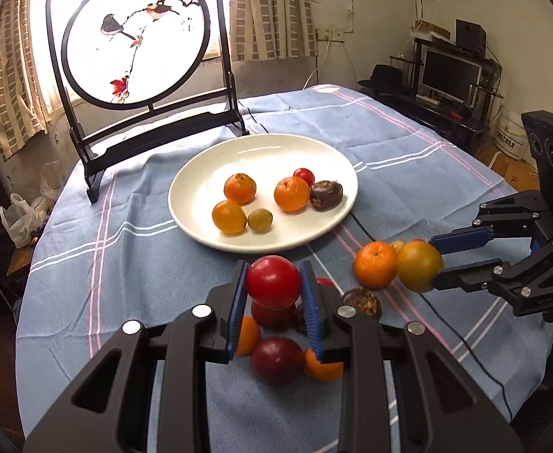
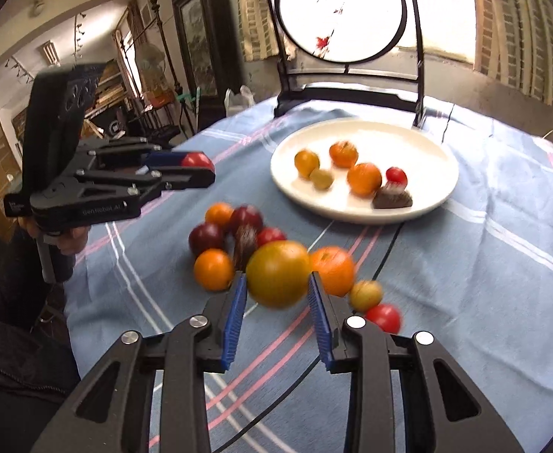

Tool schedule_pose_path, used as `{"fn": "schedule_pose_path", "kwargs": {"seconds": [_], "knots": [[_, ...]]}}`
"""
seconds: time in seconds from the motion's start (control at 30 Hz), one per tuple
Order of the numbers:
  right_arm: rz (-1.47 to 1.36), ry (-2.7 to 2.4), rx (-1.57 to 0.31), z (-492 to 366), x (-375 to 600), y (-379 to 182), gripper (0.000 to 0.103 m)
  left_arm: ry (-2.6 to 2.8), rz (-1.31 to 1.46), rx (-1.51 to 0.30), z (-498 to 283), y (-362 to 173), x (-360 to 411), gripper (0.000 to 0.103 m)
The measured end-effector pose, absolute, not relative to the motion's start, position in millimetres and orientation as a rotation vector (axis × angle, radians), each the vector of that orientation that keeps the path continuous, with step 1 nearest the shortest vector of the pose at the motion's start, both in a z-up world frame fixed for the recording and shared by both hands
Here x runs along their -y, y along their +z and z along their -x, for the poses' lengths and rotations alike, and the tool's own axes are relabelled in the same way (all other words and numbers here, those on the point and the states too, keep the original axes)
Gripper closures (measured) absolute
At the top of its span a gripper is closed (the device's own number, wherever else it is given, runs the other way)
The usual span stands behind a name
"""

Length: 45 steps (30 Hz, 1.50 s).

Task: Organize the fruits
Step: 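Carry both fruits onto the white plate and open both tools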

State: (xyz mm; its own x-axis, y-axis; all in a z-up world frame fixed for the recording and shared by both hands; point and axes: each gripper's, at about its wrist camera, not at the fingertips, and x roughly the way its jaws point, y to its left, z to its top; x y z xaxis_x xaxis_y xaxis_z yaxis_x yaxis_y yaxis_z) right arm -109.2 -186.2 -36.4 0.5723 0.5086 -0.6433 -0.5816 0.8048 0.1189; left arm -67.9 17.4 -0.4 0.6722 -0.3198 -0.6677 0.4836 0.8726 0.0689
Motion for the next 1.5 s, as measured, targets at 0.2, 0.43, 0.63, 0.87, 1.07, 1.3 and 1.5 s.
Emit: {"fn": "schedule_pose_path", "kwargs": {"seconds": [0.2, 0.43, 0.63, 0.87, 1.07, 1.3, 1.5], "knots": [[0.092, 0.628, -0.657, 72.6, 197.7, -1.7, 0.077, -0.44, -0.212, -0.657, 32.5, 24.1, -4.3, 0.076], [0.25, 0.712, -0.8, 101.2, 187.6, -37.6, 0.037, -0.464, -0.183, -0.655, 28.4, 23.9, -4.7, 0.076], [0.381, 0.687, -0.897, 147.7, 188.0, -88.3, 0.039, -0.488, -0.191, -0.67, 38.1, 14.0, -1.7, 0.076], [0.335, 0.663, -0.874, 153.2, 195.7, -94.1, 0.064, -0.499, -0.199, -0.678, 45.2, 10.0, 6.2, 0.076], [0.271, 0.652, -0.766, 128.5, 202.9, -54.0, 0.064, -0.487, -0.2, -0.672, 40.6, 13.8, 7.8, 0.076], [0.196, 0.597, -0.635, 41.2, 195.0, 3.0, 0.064, -0.421, -0.197, -0.657, 1.9, 20.3, 11.6, 0.076], [0.084, 0.553, -0.605, -33.8, 181.9, 17.2, 0.064, -0.375, -0.179, -0.661, -39.6, 19.4, 12.9, 0.076]]}}
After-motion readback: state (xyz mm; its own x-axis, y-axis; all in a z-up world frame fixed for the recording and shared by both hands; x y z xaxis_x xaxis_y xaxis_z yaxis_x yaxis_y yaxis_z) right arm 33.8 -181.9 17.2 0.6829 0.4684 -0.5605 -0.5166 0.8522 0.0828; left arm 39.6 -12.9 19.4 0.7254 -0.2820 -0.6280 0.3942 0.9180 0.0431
